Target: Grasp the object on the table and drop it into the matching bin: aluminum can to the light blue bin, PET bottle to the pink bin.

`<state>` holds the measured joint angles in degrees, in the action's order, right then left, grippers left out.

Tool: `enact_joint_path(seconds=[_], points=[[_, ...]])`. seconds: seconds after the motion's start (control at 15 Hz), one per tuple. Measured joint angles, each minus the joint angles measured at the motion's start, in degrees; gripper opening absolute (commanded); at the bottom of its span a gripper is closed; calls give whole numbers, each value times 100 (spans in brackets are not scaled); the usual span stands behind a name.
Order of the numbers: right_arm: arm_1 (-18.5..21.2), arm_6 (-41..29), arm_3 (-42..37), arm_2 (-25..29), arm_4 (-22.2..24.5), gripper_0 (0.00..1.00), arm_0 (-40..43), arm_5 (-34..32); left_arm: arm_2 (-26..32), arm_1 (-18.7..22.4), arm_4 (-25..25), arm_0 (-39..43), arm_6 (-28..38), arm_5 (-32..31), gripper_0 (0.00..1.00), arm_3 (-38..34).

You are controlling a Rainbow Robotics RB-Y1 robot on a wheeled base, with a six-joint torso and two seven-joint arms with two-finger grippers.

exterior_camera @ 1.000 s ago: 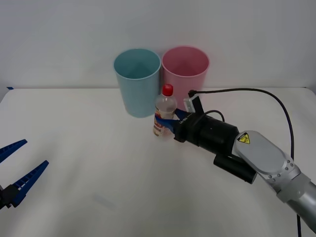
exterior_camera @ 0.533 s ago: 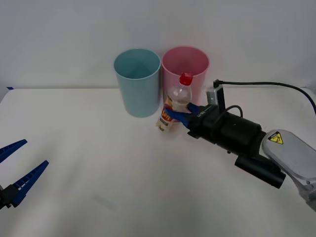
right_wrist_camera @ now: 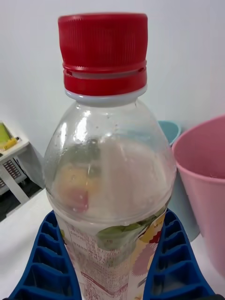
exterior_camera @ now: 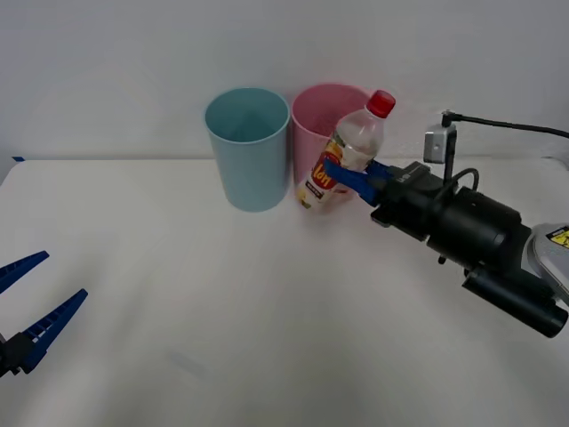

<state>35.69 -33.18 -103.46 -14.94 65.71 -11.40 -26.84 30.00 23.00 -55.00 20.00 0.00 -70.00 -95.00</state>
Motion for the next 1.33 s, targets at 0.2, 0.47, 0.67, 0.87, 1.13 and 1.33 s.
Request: enact_joint_path(seconds=[0.2, 0.47, 0.67, 0.87, 1.13, 1.33], points=[[-9, -64, -449, 427, -67, 0, 295, -129, 0, 0, 0, 0, 0, 0, 100, 0], [-9, -395, -755, 839, -77, 0, 289, -227, 0, 0, 0, 0, 0, 0, 100, 0], [-9, -915, -818, 1057, 299, 0, 6, -228, 0, 0, 0, 0, 0, 0, 100, 0], [31, -896, -559, 1128, 530, 0, -498, -227, 0, 0, 0, 0, 0, 0, 100, 0], [32, -673, 101, 1102, 907, 0, -1244, -226, 0, 0, 0, 0, 0, 0, 100, 0], [-12, -240, 538, 1100, 1143, 0, -1569, -232, 0, 0, 0, 0, 0, 0, 100, 0]])
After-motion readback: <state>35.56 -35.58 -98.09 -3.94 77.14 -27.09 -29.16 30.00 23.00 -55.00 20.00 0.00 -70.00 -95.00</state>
